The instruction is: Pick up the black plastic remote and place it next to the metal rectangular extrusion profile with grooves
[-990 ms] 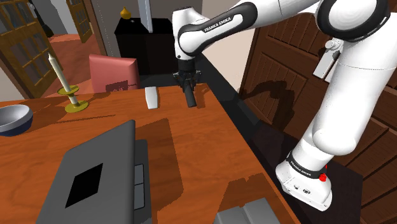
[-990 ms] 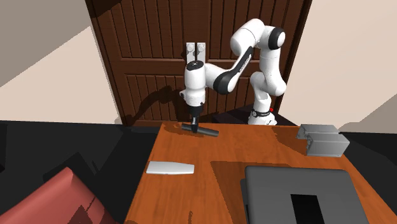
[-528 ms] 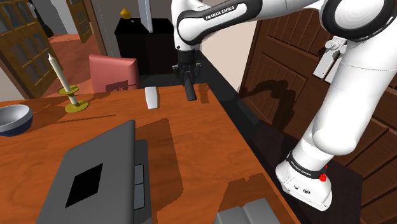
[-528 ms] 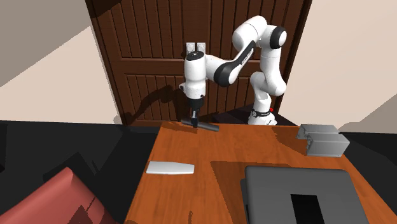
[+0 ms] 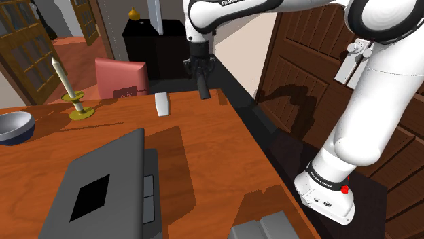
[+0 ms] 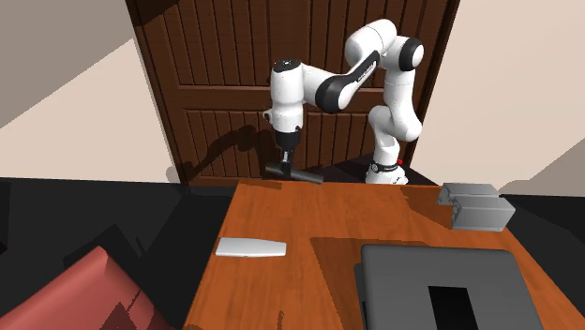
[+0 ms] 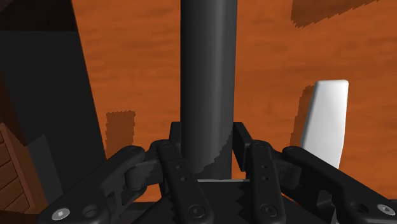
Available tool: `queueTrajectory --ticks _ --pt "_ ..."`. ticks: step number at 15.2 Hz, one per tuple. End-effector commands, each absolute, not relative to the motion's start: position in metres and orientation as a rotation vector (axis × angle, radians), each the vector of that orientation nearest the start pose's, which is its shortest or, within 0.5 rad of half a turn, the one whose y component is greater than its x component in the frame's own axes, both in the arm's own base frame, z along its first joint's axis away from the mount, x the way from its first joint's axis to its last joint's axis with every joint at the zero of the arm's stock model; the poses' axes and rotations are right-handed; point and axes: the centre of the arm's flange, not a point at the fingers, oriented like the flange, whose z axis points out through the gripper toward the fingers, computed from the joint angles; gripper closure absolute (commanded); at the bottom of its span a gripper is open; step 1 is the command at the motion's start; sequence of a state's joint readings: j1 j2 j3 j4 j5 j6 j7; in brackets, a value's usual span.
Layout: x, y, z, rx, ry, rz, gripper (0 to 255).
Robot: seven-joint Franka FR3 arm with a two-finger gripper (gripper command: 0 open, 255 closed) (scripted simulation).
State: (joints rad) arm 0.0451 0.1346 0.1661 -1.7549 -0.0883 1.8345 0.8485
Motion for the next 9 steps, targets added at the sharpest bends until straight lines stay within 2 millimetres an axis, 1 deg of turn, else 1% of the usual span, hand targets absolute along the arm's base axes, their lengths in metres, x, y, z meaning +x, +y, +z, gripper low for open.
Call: queueTrajectory --ticks 1,9 --pt "0.573 0.12 0.487 -3.072 0.972 0.023 255" --pt "0.478 0.166 0.487 -3.072 0.972 0.023 255"
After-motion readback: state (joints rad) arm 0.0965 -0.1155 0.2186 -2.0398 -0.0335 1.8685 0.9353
